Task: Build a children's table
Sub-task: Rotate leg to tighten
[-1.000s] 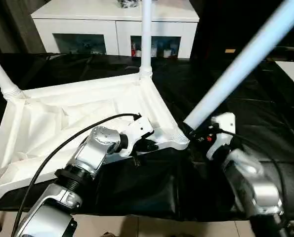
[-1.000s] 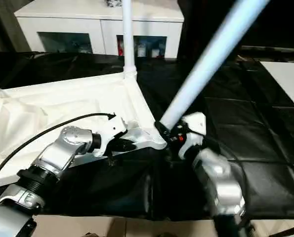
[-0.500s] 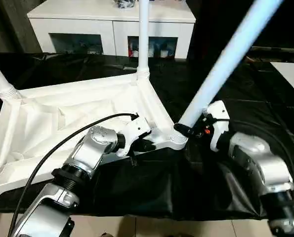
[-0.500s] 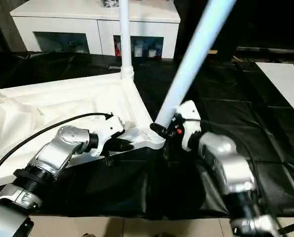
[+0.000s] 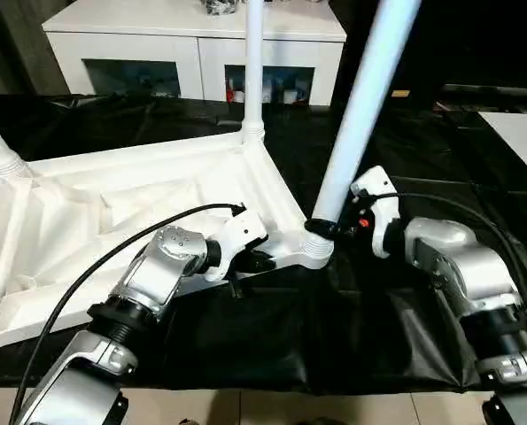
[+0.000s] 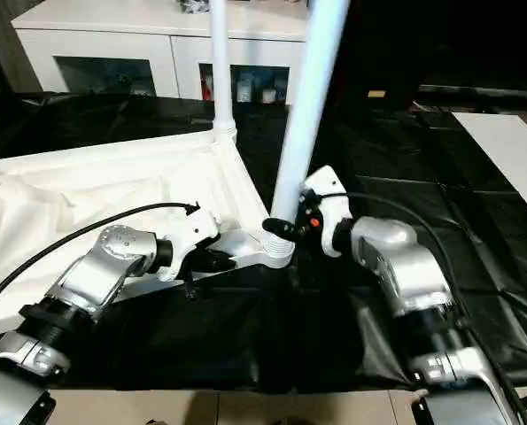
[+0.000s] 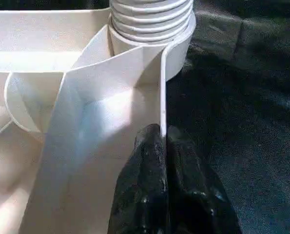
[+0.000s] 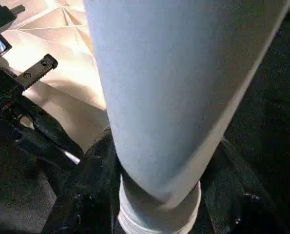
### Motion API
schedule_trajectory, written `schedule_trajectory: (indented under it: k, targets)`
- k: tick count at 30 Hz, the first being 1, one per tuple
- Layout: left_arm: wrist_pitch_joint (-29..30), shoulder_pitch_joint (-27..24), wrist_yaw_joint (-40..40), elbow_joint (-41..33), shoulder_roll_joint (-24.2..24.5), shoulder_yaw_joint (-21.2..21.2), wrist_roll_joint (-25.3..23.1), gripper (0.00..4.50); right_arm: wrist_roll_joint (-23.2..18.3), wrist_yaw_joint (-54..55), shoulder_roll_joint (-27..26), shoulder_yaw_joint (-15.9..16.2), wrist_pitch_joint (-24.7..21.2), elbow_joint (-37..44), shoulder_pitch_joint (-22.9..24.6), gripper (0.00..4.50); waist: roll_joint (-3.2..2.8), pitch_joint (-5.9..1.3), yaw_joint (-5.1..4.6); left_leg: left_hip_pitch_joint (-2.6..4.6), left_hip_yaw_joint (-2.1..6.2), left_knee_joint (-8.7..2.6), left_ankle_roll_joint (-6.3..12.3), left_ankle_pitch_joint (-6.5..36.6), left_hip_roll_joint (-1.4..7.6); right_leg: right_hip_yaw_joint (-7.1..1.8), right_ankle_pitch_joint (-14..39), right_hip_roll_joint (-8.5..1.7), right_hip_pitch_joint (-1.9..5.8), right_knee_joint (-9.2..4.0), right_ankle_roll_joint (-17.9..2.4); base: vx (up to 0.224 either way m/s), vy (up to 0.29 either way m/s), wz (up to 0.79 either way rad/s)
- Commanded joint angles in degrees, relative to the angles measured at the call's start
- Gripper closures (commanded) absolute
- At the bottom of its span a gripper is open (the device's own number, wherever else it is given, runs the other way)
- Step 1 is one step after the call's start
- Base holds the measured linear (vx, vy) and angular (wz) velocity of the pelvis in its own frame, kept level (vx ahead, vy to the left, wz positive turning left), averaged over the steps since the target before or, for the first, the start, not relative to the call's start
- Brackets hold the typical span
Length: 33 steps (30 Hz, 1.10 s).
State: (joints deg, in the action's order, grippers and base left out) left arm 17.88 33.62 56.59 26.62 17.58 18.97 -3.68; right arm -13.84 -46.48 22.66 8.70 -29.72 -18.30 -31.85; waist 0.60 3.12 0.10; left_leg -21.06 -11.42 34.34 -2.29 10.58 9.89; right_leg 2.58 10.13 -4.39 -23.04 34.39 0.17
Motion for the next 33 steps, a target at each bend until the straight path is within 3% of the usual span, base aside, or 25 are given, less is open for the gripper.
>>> schedule_trajectory:
  k: [1,6,13,19,28,33]
  targets:
    - [-0.2,-0.1,0.8,-2.8,0.5,-0.5,1.2,4.5,2.8,0.2,0.1,2.9,-4.4,-7.6,1.9,2.64,0.06,-3.13,0.27,0.51,2.05,-4.56,0.22,19.2,3.09,-2.19,23.0,-3.88,1.89,-5.15,-11.8,0.0,0.0,0.0]
    - [0.7,-0.7,2.2,-3.8,1.1,0.3,1.1,4.5,3.4,-2.9,0.6,4.6,-5.7,-10.2,-0.6,2.64,0.01,-3.18,-0.05,0.62,2.28,-4.55,-0.34,20.7,3.13,-2.17,24.5,-3.93,1.78,-5.24,-11.4,0.0,0.0,0.0]
    - [1.3,-1.6,2.3,-5.1,1.4,0.8,1.2,4.5,4.6,-6.3,1.2,7.2,-5.1,-12.7,-1.8,2.64,0.15,-3.52,0.05,0.52,1.87,-4.41,0.97,16.9,3.2,-2.29,16.7,-3.84,2.2,-4.62,-14.1,0.0,0.0,0.0]
    - [1.6,-1.6,2.0,-5.5,1.5,0.5,1.2,4.5,5.9,-5.6,0.3,6.7,-1.8,-14.4,-2.2,2.64,0.2,-3.51,-0.03,0.68,2.0,-4.57,0.05,19.0,3.27,-2.12,20.0,-3.82,1.98,-4.91,-13.1,0.0,0.0,0.0]
    - [1.8,-1.9,1.7,-6.0,1.6,0.4,1.1,4.5,7.8,-9.1,2.4,10.1,1.6,-10.5,0.8,2.64,0.41,-3.57,0.12,0.72,1.98,-4.63,0.28,19.2,3.31,-2.23,19.4,-3.79,1.94,-4.94,-12.8,0.0,0.0,0.0]
    - [1.3,-2.0,0.8,-6.0,1.3,0.2,1.0,4.5,8.5,-6.6,2.3,8.6,3.0,-11.6,3.4,2.64,0.45,-3.58,0.43,0.71,1.92,-4.68,0.56,18.5,3.34,-2.24,18.8,-3.8,1.96,-4.94,-12.8,0.0,0.0,0.0]
